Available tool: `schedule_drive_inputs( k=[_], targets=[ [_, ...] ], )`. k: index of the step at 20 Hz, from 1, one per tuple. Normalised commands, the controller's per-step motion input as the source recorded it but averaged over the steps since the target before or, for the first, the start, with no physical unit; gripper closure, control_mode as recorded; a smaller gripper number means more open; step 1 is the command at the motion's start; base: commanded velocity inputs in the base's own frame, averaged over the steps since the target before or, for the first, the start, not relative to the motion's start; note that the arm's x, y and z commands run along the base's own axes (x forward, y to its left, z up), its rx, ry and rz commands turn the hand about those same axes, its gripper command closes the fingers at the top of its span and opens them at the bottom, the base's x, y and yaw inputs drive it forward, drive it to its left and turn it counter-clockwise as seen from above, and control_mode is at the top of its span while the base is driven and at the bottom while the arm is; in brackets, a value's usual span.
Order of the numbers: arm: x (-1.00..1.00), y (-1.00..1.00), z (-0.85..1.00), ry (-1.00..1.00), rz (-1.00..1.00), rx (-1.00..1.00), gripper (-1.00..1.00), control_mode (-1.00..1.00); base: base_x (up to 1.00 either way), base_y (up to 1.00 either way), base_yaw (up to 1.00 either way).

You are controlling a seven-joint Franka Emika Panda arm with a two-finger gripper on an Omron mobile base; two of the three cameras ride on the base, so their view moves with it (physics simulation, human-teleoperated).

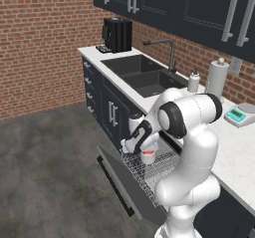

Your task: Pick up the cup and bowl from the counter, place them in the dishwasher, and close the dishwasher door.

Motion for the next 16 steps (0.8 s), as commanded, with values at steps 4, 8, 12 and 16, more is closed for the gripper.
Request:
schedule_drive_inputs(
  k=[4, 8, 12, 16],
  targets=[
    [0.16, 0.0, -0.26, 0.02, -0.27, 0.0, 1.0, -1.0, 0.0, 0.0, 0.0],
    [0.12, 0.0, -0.26, 0.0, -0.34, 0.0, 1.0, -1.0, 0.0, 0.0, 0.0],
    [0.19, -0.01, -0.23, 0.0, -0.35, 0.0, 1.0, -1.0, 0.0, 0.0, 0.0],
    [0.25, -0.18, -0.23, 0.0, -0.29, 0.0, 1.0, -1.0, 0.0, 0.0, 0.0]
  ],
)
